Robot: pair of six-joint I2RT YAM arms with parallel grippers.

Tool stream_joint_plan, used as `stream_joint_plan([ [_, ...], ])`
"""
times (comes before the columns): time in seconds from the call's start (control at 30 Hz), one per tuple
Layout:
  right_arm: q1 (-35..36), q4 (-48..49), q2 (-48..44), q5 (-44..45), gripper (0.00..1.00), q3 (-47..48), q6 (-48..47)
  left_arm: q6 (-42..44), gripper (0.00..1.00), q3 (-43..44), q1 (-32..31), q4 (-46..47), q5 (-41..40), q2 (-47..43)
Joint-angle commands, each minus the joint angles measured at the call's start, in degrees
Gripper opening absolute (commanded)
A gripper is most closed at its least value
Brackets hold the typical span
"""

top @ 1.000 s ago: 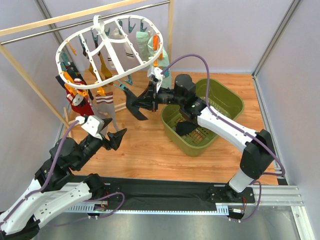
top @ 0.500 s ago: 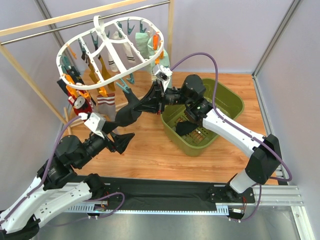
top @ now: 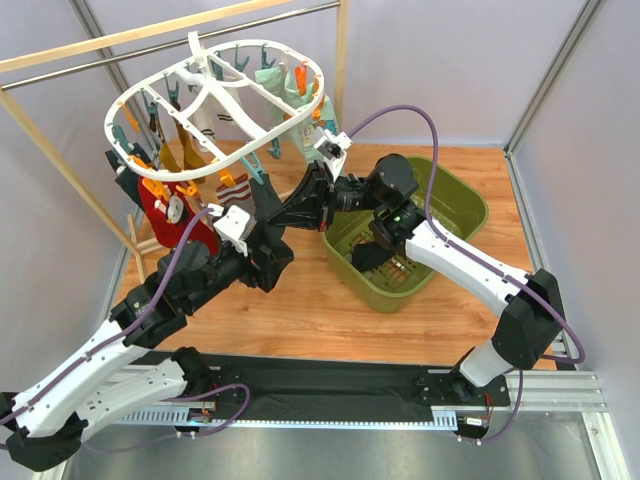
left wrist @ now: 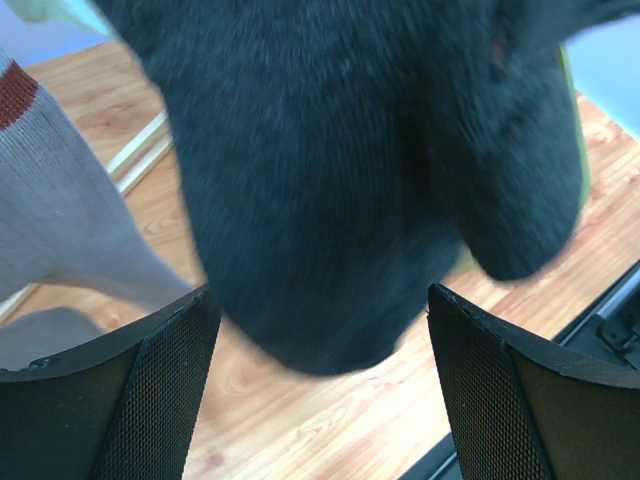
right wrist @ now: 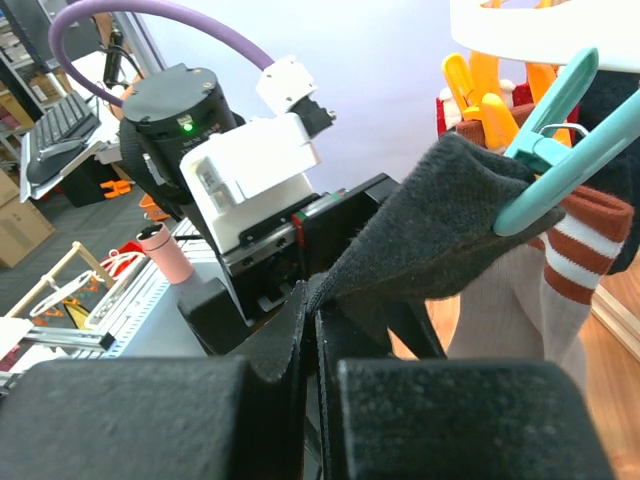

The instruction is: Remove the socks clipped to the hanger

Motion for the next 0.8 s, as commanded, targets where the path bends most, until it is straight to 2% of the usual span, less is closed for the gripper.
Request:
stream_joint_plan([
  [0.0, 0.5, 4.3, -1.8, -2.0, 0.0, -0.1, 3.3, 2.5, 0.9, 2.2, 0.2, 4.7, -0.5, 0.6],
  [0.1, 0.6, 5.5, -1.6, -2.2, 0.0, -0.2, 4.3, 2.7, 0.81, 2.0, 0.3, 6.3, -0.4, 1.7],
  [0.13, 0.6, 5.4, -1.7, -2.2, 0.0, -0.4, 4.3, 2.8, 0.69, 2.0, 0.4, 6.5, -0.3, 2.0],
  [0.2, 0.6, 4.4, -1.7, -1.9, 0.02, -0.4, 3.3, 2.7, 0.51, 1.9, 0.4, 6.6, -0.4, 1.6],
  [0.23, 0.7, 3.7, -1.7, -1.9, 0.03, -0.4, 2.9, 2.7, 0.34, 1.6, 0.3, 6.5, -0.5, 1.4],
  [0.3, 0.6, 1.2, -1.7, -1.0, 0.12, -0.3, 1.2, 2.8, 0.23, 1.3, 0.4, 6.5, -0.4, 0.7],
  [0.33, 0.6, -2.3, -1.7, -0.1, 0.16, -0.1, 0.1, 2.8, 0.14, 1.3, 0.4, 6.2, 0.1, 0.5],
  [0.37, 0.5, -5.1, -2.1, 3.1, 0.22, 0.6, -2.9, 2.8, 0.11, 1.3, 0.4, 6.0, 0.2, -0.1],
  [0.43, 0.5, -12.3, -2.8, 8.8, 0.26, 2.0, -7.0, 2.3, 0.02, 1.2, 0.4, 5.5, 0.2, -0.4],
  [0.47, 0.5, -20.0, -3.1, 12.1, 0.36, 3.0, -8.9, 1.9, 0.0, 0.7, 0.4, 5.4, 0.2, -0.9],
  [0.53, 0.5, -27.5, -3.7, 20.0, 0.44, 5.6, -12.7, 1.3, 0.0, -0.5, 0.4, 6.2, 0.3, -1.5],
  [0.57, 0.5, -28.7, -3.9, 21.7, 0.52, 6.1, -13.6, 1.2, 0.0, -0.8, 0.4, 6.3, 0.7, -1.8],
  [0.6, 0.4, -29.4, -4.1, 23.6, 0.56, 6.9, -14.0, 0.9, 0.0, -0.9, 0.3, 6.3, 0.7, -1.7],
  [0.77, 0.5, -33.6, -3.8, 27.8, 0.69, 11.2, -15.1, -0.1, 0.0, -1.7, 0.4, 6.7, 1.1, -1.6],
])
